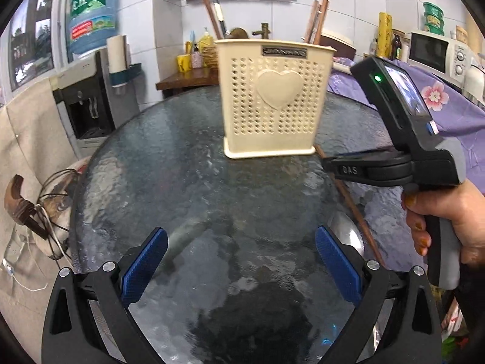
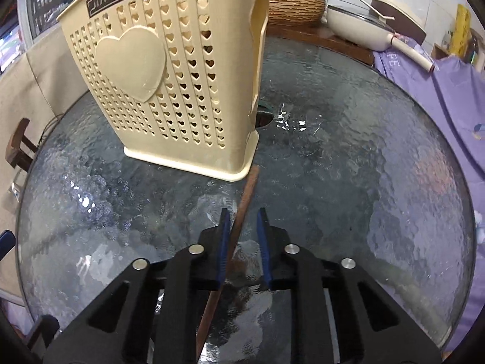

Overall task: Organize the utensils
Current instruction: 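Grasp the metal spoon with the left tool while the right tool grasps the last wooden chopstick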

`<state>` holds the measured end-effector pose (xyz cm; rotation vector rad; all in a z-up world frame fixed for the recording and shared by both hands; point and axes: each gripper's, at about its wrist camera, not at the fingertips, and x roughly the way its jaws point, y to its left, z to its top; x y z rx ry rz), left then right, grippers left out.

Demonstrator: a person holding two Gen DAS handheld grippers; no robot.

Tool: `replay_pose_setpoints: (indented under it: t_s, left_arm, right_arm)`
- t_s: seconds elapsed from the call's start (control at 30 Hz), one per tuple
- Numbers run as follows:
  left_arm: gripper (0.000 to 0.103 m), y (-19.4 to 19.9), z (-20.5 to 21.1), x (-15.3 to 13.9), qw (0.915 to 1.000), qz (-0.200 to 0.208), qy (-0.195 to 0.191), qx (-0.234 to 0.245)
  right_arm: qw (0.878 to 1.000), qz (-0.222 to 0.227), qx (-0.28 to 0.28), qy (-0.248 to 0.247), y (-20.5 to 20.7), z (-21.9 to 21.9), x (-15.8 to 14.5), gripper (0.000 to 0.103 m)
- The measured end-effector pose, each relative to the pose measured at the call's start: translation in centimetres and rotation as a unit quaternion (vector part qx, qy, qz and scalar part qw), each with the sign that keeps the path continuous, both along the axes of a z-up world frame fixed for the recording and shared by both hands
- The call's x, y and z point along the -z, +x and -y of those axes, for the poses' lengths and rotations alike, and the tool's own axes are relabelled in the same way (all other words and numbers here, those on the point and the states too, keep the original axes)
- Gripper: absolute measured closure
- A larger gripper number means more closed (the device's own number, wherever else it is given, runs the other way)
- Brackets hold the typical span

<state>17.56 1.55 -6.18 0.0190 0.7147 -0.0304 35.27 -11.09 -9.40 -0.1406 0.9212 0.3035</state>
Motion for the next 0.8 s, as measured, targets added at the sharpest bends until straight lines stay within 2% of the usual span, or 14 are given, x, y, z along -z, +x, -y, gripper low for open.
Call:
replay_pose_setpoints:
  t_s: [0.03, 0.17, 0.37, 0.5, 0.57, 0.63, 0.8]
  left_arm:
    - [0.008, 0.0, 0.2, 0.1, 1.0, -0.004, -0.003, 0.005]
    - [0.009, -0.1, 1.5, 0.2, 0.9995, -0.012, -0.008, 0.027]
    - [0.009, 0.0, 4.2, 0.7, 0.9977, -0.025, 0.008, 0.063]
    - [0.017, 0.8, 5.9, 1.5, 0.996, -0.048, 0.012, 0.074]
    - [0.018, 1.2, 6.6, 1.8, 0.9956, -0.052, 0.013, 0.077]
    - [0.019, 1.4, 7.0, 1.9, 0.9956, -0.053, 0.022, 0.074]
    - [0.029, 2.3, 7.9, 2.4, 0.995, -0.071, 0.027, 0.064]
  right_arm:
    - [1.0, 0.0, -0.001, -0.001, -0.1, -0.1, -0.1, 0.091]
    - [1.0, -0.004, -0.009, 0.002, -0.8, 0.6, -0.1, 0.091]
    - [1.0, -0.009, -0.009, 0.012, -1.8, 2.6, -0.1, 0.093]
    - [1.0, -0.009, -0.002, 0.017, -1.9, 3.7, 0.1, 0.094]
    - [1.0, -0.007, -0.003, 0.017, -2.1, 4.0, 0.1, 0.094]
    - [1.0, -0.005, -0.004, 0.015, -2.2, 4.1, 0.1, 0.094]
    - [1.0, 0.003, -0.007, 0.006, -2.6, 3.8, 0.1, 0.094]
